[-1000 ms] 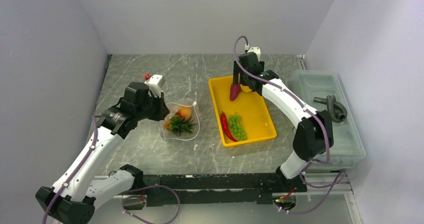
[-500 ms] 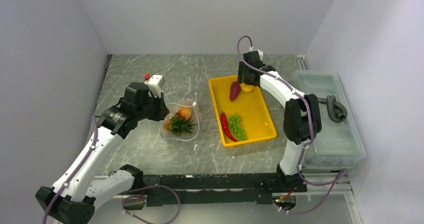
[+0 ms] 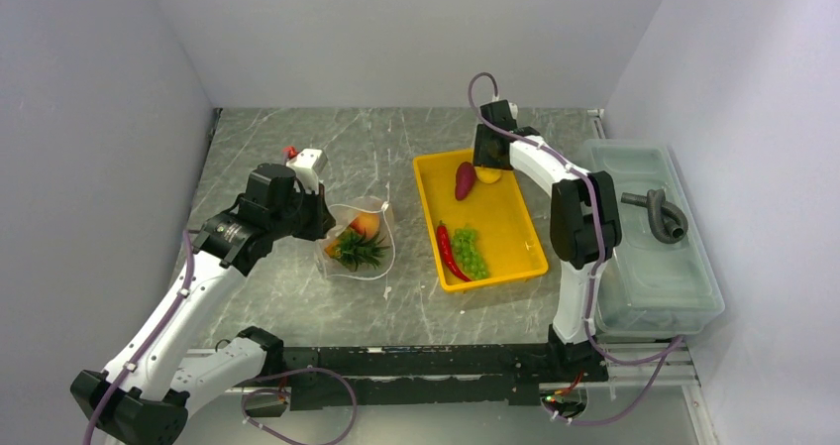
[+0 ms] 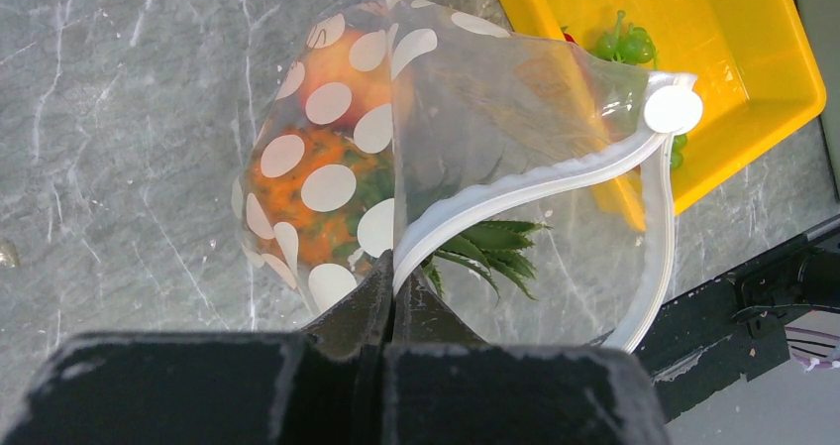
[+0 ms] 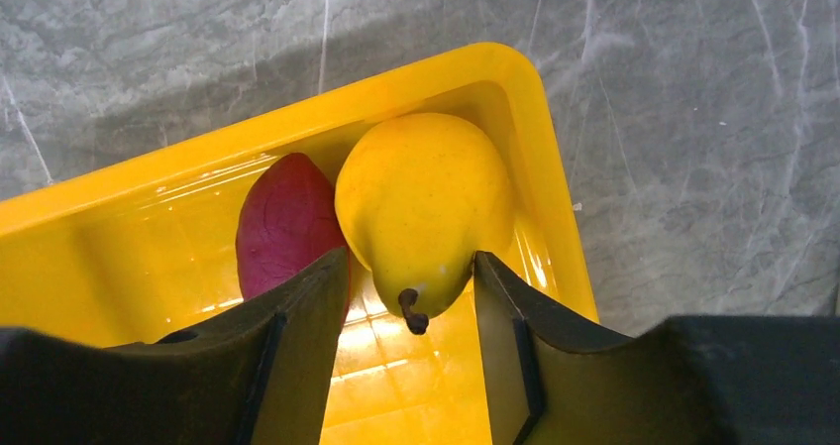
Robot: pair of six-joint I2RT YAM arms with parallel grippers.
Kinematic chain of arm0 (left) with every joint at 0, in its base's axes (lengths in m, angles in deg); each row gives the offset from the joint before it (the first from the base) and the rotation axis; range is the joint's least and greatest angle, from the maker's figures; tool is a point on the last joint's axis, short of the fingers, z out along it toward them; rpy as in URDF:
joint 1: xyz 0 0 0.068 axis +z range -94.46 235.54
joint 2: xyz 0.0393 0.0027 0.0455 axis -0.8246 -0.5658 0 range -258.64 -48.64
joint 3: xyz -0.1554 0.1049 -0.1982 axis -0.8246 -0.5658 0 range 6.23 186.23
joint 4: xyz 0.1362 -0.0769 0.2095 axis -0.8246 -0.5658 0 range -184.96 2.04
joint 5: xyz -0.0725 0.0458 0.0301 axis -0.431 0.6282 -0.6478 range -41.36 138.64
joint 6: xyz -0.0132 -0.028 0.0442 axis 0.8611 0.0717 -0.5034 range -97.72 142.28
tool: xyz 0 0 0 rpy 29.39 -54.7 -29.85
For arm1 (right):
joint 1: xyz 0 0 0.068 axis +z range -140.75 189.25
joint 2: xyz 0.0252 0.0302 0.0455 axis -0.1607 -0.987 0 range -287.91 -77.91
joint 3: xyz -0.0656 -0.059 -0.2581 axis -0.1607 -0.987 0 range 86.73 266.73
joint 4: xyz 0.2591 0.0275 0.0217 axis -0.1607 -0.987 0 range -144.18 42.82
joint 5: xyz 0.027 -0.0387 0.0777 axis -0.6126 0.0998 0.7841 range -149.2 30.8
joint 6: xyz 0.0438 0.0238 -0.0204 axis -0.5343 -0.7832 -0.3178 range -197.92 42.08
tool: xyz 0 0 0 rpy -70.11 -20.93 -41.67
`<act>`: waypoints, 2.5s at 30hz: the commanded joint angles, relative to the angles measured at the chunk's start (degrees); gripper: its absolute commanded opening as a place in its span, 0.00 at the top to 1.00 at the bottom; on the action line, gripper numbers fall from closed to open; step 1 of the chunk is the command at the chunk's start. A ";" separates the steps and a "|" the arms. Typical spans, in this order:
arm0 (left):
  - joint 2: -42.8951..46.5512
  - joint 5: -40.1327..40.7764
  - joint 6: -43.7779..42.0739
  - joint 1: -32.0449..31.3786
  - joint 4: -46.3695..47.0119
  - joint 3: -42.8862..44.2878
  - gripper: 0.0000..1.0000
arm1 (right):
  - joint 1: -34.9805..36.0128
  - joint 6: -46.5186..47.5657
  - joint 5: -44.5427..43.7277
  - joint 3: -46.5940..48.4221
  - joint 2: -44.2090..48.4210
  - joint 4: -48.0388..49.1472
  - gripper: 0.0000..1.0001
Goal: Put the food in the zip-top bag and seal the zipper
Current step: Pick up the fake fruit from the bin, then place the fake fruit in the zipper food storage bag.
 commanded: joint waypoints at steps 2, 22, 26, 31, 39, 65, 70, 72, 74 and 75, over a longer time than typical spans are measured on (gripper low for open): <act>-0.11 0.85 -0.86 0.28 0.60 0.10 1.00 | -0.34 -0.39 0.59 2.21 0.61 1.31 0.52; 0.92 1.97 -0.51 0.28 0.62 -0.12 1.00 | 4.21 1.96 1.76 -8.43 27.81 -0.58 0.89; 1.17 1.65 -0.47 0.28 0.87 -0.17 1.00 | 9.65 2.00 1.02 -10.59 34.54 -2.03 0.89; 1.64 1.52 -0.34 0.29 1.21 -0.41 1.00 | 17.30 1.55 4.93 -13.49 42.34 -2.51 0.91; 1.83 1.15 -0.25 0.30 1.32 -0.45 1.00 | 26.80 0.96 13.18 -15.90 51.54 -2.55 0.92; 1.92 0.82 -0.12 0.34 1.52 -0.53 1.00 | 50.49 2.01 6.78 -10.24 39.12 -0.51 0.93; 2.00 0.54 -0.16 0.32 1.52 -0.47 1.00 | 50.54 2.34 3.10 -8.02 35.04 -0.16 0.93; 2.09 0.50 -0.16 0.31 1.61 -0.52 1.00 | 50.54 2.51 1.69 -6.56 33.00 -0.82 0.93; 2.18 0.42 -0.16 0.36 1.69 -0.56 1.00 | 50.59 2.58 0.41 -5.12 30.99 -1.51 0.93; 2.18 0.33 -0.16 0.32 1.70 -0.59 1.00 | 50.61 2.56 -0.12 -4.57 30.06 -1.73 0.93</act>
